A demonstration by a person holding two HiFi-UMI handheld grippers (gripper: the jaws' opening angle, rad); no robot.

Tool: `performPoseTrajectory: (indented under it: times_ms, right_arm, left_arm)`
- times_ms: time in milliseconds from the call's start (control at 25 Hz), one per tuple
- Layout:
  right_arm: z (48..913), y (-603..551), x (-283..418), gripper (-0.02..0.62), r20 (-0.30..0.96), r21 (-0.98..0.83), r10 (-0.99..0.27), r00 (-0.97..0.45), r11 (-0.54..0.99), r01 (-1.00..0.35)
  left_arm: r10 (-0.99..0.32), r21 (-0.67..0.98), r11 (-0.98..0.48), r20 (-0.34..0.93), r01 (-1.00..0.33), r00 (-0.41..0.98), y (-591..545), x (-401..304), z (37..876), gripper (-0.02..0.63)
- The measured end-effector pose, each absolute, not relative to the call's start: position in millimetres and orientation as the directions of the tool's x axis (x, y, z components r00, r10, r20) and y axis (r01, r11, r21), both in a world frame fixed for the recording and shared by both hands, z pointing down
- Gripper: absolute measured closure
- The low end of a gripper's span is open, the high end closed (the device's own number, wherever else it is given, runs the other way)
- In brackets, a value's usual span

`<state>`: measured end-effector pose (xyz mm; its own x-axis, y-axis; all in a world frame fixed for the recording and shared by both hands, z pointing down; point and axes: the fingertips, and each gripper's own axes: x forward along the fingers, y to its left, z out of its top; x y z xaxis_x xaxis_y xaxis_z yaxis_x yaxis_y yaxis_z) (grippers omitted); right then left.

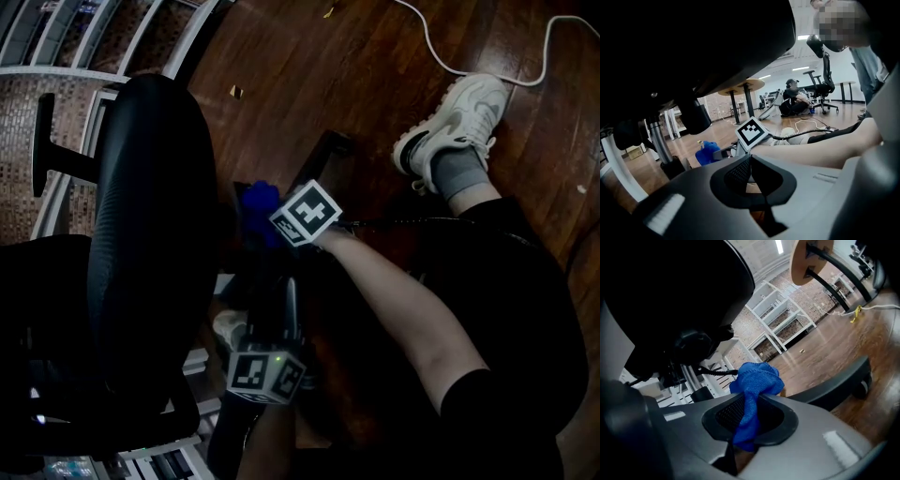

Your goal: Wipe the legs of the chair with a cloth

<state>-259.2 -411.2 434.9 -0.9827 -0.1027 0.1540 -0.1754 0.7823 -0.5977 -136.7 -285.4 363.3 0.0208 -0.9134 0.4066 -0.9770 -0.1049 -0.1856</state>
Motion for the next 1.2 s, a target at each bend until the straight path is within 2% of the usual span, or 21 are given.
performPoseTrajectory:
  times_ms: [480,760,880,1200]
  right_arm:
    - [443.8,-446.4,-252.0,0.505,0.221,-0.634,-0.104,-0.97,0.74,-0.224]
    - [444.7,-467.3,-239.8,0.505,0.29,-0.487,-0.157,-0.944,0.825,-0.287]
    - [453.7,-472.4,-231.5,0.505,0.362,-0.421,-0.184,-0.914,0.842,-0.337]
    - [461.3,-500.6,-214.9,0.505,0.384,-0.397,-0.26,-0.886,0.82,-0.413]
  left_arm:
    - [-0.905,-0.161,-0.107,0.425,-0.981,0.029,-287.8,-141.5,376.3,0.601]
    - [-0.894,-0.149,-0.136,0.445,-0.979,0.057,-286.1,-131.2,384.0,0.601]
    - [-0.888,-0.147,-0.149,0.456,-0.978,0.067,-285.7,-127.1,386.3,0.601]
    - [-0.882,-0.146,-0.168,0.464,-0.975,0.082,-288.5,-118.3,385.2,0.601]
